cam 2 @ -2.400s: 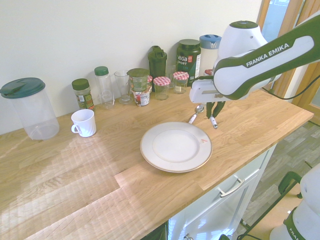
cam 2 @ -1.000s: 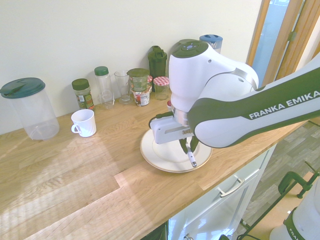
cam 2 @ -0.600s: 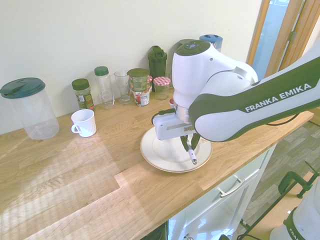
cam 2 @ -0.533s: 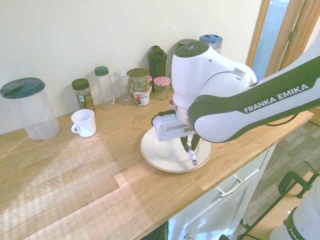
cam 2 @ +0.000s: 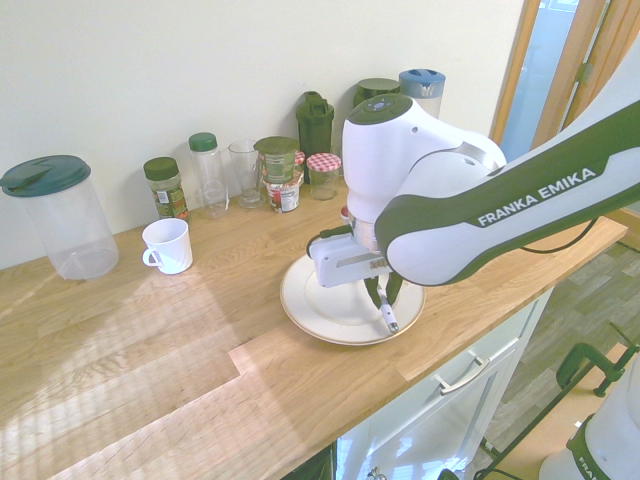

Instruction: Put the fork into the plate

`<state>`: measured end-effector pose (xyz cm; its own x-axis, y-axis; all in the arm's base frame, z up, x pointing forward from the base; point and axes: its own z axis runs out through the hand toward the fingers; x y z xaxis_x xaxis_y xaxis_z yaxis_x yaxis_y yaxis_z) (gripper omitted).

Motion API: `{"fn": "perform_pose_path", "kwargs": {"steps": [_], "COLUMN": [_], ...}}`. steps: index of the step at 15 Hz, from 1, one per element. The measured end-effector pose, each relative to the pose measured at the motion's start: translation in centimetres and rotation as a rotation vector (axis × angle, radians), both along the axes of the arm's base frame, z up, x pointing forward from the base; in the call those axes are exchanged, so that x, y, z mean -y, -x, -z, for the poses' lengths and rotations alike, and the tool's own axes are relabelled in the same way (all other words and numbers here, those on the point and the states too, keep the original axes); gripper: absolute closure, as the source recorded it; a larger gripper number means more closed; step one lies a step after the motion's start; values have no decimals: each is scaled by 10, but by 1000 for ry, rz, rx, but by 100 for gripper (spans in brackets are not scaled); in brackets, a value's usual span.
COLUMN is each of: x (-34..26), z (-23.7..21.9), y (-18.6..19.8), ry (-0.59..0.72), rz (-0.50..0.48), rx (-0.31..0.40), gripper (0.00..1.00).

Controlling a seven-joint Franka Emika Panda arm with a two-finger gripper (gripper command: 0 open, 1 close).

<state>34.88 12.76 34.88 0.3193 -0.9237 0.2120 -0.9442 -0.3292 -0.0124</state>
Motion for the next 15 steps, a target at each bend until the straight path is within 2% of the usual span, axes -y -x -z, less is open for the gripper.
{"fn": "perform_pose_path", "kwargs": {"steps": [12,15], "x": [16,16], "z": [-3,-16], "y": [-5,-3], "ry": [-17,-24], "rz": [15,10], "rx": [-9,20], "gripper": [0,0]}}
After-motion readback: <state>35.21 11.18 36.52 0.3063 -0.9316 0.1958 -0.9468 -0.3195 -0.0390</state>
